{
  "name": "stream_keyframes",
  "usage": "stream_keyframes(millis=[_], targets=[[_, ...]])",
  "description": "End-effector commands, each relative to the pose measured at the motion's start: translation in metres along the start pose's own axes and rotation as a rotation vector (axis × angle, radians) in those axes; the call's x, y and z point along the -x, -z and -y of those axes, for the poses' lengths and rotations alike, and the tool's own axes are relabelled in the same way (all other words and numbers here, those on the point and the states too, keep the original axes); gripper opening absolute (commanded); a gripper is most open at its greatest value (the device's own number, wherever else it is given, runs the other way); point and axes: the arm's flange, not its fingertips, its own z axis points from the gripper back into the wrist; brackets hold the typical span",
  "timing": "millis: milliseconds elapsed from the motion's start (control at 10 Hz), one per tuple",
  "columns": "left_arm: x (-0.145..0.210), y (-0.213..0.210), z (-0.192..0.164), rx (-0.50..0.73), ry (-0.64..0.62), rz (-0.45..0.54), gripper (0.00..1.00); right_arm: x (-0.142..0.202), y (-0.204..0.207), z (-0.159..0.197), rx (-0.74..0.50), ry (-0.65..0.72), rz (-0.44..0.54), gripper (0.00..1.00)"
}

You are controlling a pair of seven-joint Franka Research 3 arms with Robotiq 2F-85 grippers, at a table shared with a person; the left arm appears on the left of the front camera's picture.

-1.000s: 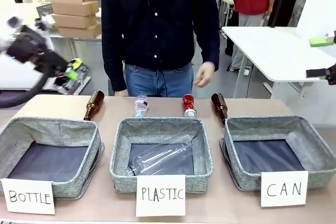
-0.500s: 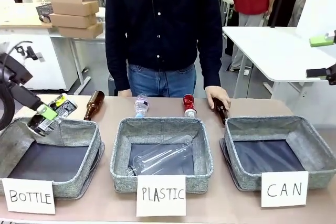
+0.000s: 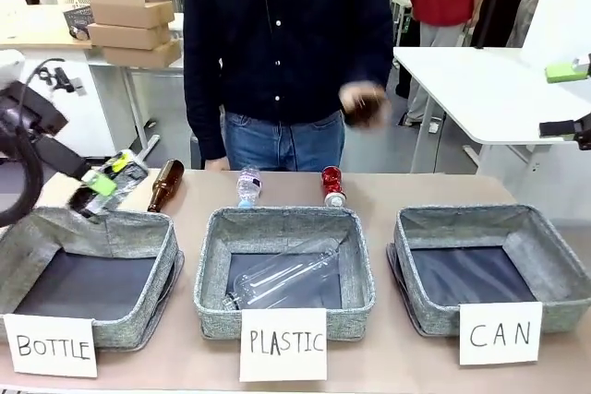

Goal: Sort the can waste into the basket.
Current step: Pick up the can waste from the table and place it in the right Fabric basket.

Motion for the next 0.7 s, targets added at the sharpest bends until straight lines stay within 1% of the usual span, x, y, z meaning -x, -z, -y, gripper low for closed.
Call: stream_keyframes(millis=[0, 100, 200, 300, 400, 500, 600], targets=[[-0.092, 0.084, 0.037, 0.058, 0.271, -0.048, 0.42, -0.005, -0.075, -0.016, 0.231, -0.185, 0.059, 1.00], [-0.135, 0.125, 0.075, 0.076, 0.401, -0.109, 0.42, -0.004, -0.117, -0.006, 0.389, -0.217, 0.096, 1.00], [-0.163, 0.169, 0.120, 0.090, 0.456, -0.159, 0.42, 0.001, -0.152, 0.010, 0.445, -0.179, 0.125, 1.00], [-0.169, 0.219, 0.162, 0.029, 0.525, -0.182, 0.42, 0.008, -0.180, 0.030, 0.409, -0.100, 0.228, 1.00], [-0.174, 0.263, 0.186, 0.044, 0.468, -0.100, 0.42, 0.017, -0.193, 0.047, 0.401, -0.054, 0.294, 1.00], [-0.181, 0.305, 0.200, 0.008, 0.453, -0.008, 0.42, 0.025, -0.197, 0.061, 0.281, -0.019, 0.326, 1.00], [-0.188, 0.344, 0.211, -0.039, 0.513, 0.032, 0.42, 0.033, -0.193, 0.071, 0.159, 0.049, 0.367, 1.00]])
